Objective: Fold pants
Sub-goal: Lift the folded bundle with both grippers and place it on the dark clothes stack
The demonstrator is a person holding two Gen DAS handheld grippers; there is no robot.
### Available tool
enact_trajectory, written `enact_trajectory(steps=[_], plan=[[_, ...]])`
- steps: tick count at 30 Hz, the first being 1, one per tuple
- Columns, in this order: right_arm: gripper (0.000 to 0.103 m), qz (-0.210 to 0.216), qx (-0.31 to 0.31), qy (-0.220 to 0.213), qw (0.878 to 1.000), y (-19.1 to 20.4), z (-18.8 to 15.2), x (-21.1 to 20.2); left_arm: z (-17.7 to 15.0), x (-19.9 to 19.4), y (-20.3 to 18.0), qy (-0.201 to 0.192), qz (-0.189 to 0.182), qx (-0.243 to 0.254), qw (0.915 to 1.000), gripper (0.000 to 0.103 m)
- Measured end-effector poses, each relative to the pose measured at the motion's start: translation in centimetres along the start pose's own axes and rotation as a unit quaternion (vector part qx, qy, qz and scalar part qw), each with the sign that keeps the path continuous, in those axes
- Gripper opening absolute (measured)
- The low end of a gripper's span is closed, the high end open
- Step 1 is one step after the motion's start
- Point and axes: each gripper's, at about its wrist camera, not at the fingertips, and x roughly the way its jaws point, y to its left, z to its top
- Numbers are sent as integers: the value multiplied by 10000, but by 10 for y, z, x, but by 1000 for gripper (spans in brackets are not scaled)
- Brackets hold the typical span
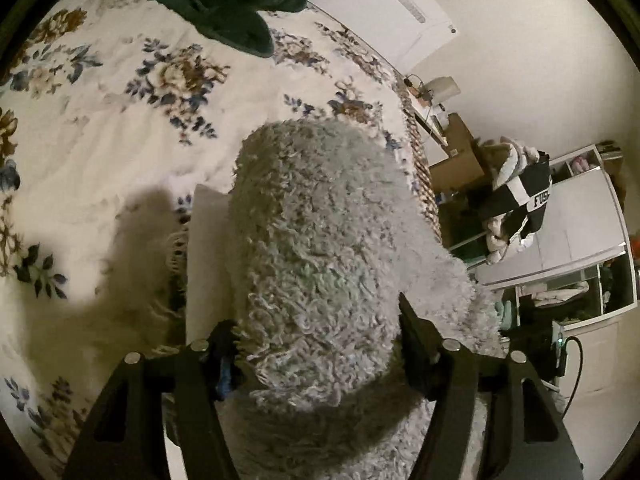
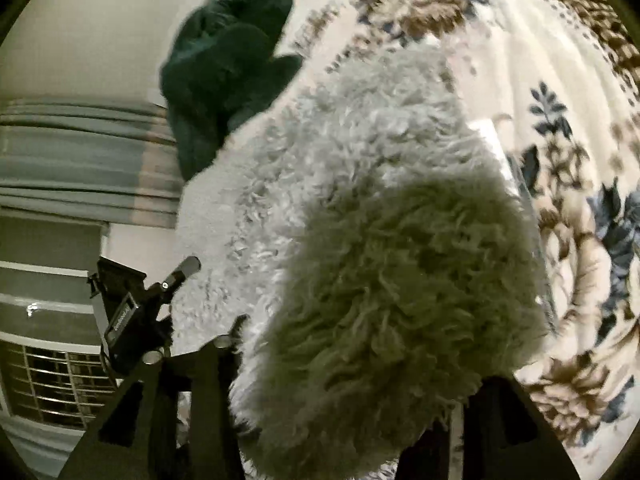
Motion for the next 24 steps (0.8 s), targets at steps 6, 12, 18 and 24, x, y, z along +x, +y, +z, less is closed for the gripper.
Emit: enact_trajectory(steps=[6,12,18,24], plan=[[88,-876,-375,32,9954,-2,-29,-20,-16,-21,-7,-25,214,77,9997,86],[89,-1857,-603,-277,9804,19,-51,-52,-32,-46,-24,-269,956,553,9935,92],[102,-2920,-1261,-932,9435,75,-72,-84,-64,-77,-72,-676,2101,1302,9666,92],[103,-3610,-1770,-1616,9012,135,-122,-127,-101,-107,-113,-980,2563,1615,9480,92]])
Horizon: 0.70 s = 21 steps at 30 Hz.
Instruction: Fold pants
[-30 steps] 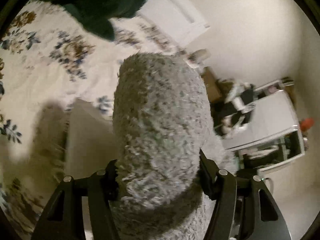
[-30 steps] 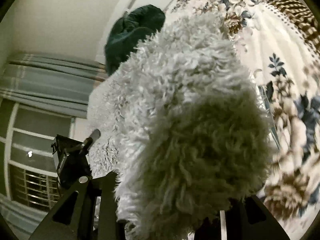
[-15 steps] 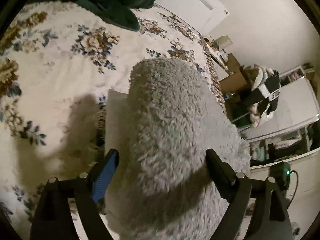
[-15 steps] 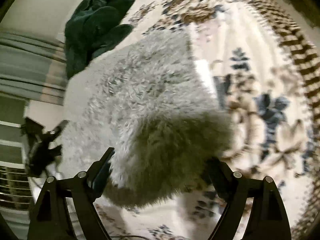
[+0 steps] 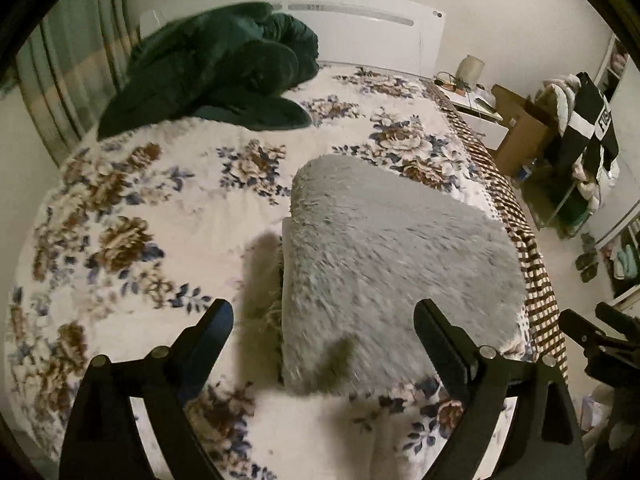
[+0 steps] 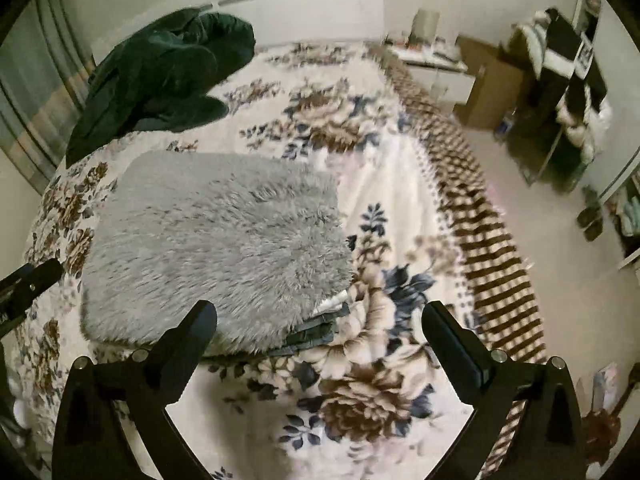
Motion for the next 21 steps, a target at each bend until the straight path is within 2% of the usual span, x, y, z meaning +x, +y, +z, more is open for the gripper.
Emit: enact_trajectory(steps=[11,21], plan=[[103,-42,-5,-707,9975,-17,-39,-165,-29,-137,-41,-670,238,61,9975,92],[103,196,-192,-1446,9891,-46,-98,-330,-88,-264,-71,-1261,517,-60,9906,92]])
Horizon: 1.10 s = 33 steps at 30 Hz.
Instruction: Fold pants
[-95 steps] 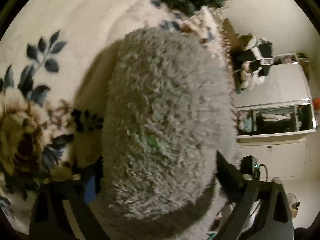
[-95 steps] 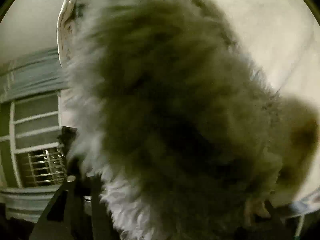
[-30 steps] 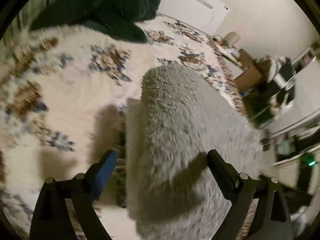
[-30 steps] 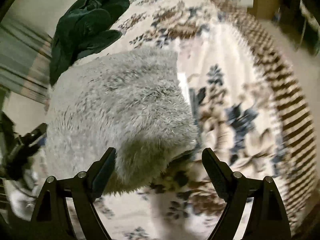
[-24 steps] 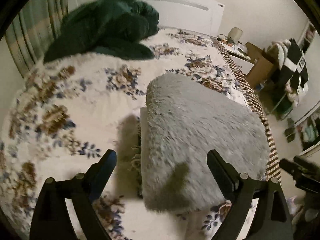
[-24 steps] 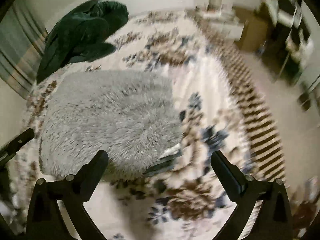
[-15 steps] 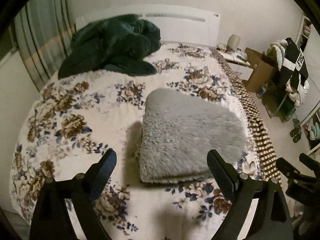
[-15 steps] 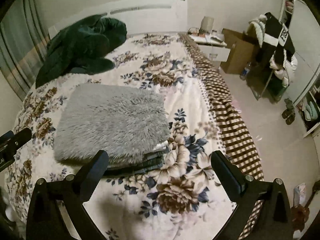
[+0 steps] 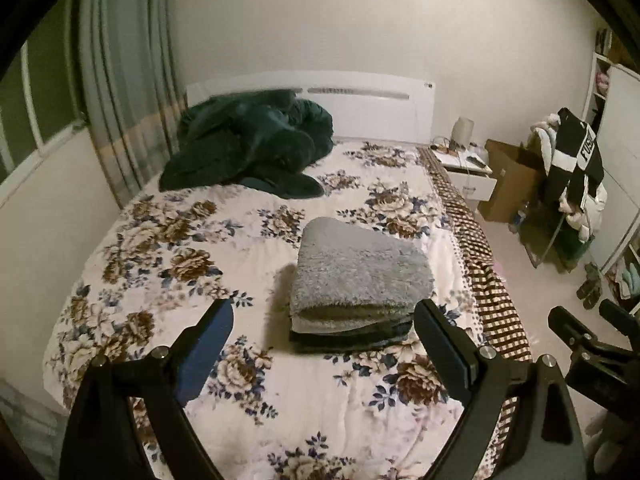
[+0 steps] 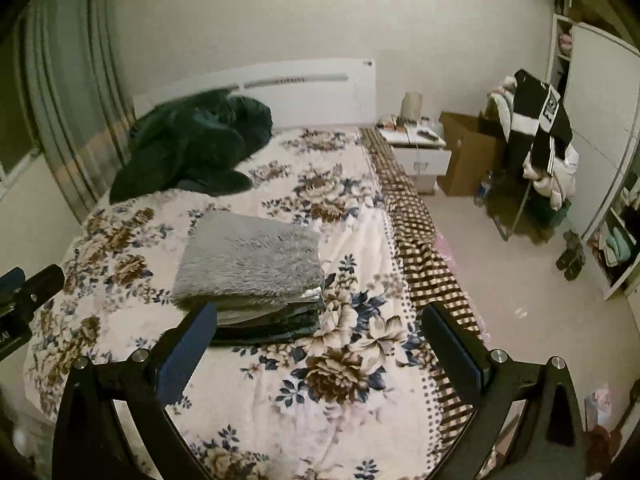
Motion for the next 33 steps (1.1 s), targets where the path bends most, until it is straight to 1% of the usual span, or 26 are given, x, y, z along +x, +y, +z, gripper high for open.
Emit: enact_trajectory(steps=[3,8,11,13,16,18,21,22,24,33], plan=[[103,78,-59,-210,9997,-7,-7,-44,-9,-34,-5,-174,123,-60,9998,92],[103,196,-247,-548,9980,-15,-25,-119,-26,-85,-15,-313,257,-202,9990,92],[103,288,-292,-630,9972,-17,-36,-156,-32,-108,-19,-415,424,-180,9981,92],[103,406,-272,-617,9969,-18,-41,-175,-34,-121,-20,-504,421,-198,9976,92],[103,441,-263,-672,9964,-19,-47,-203,-38,-134,-18,-593,395,-235,9972,92],[103,415,-283,-699,9963,-17,-46,-210,-41,-142,-17,-641,424,-238,9968,92],[103,394,-285,-718,9962,-15,-48,-225,-43,-144,-12,-584,369,-258,9973,93],[103,384,-289,-730,9962,-15,-47,-226,-44,-145,-12,-589,377,-251,9972,99],[103,358,-271,-746,9962,-14,-44,-227,-46,-147,-10,-614,396,-228,9971,102],[103,387,-193,-706,9966,-13,-41,-227,-53,-154,-15,-592,404,-98,9974,102]])
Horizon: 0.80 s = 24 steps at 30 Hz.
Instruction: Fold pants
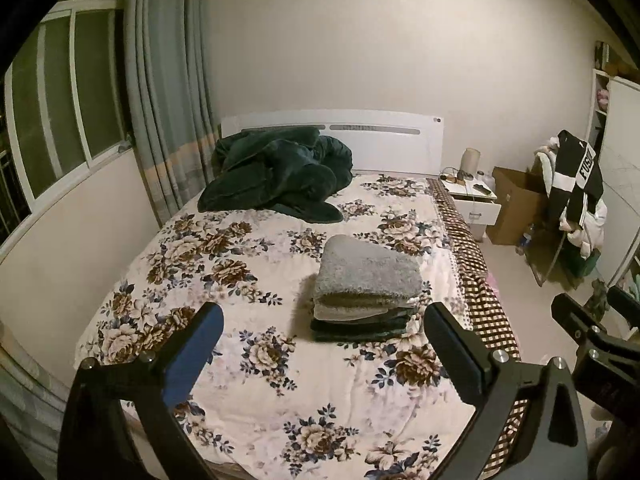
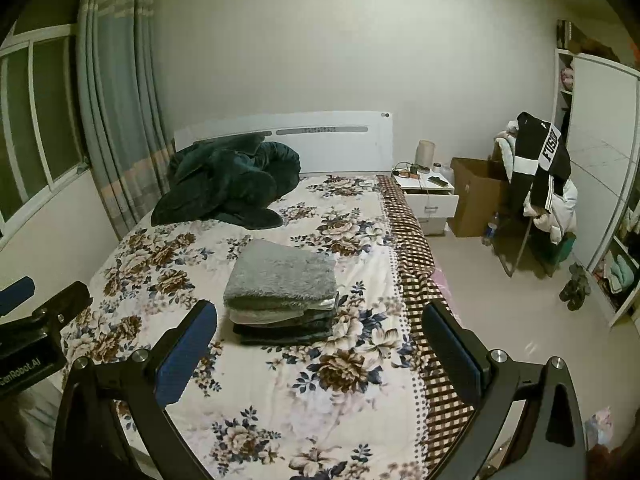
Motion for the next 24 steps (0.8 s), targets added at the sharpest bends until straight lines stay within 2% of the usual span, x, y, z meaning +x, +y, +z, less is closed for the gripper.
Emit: enact_trajectory(steps=[24], plan=[[103,29,21,-12,10000,0,0,-1,3,-4,-2,-45,-17,58,10000,102]])
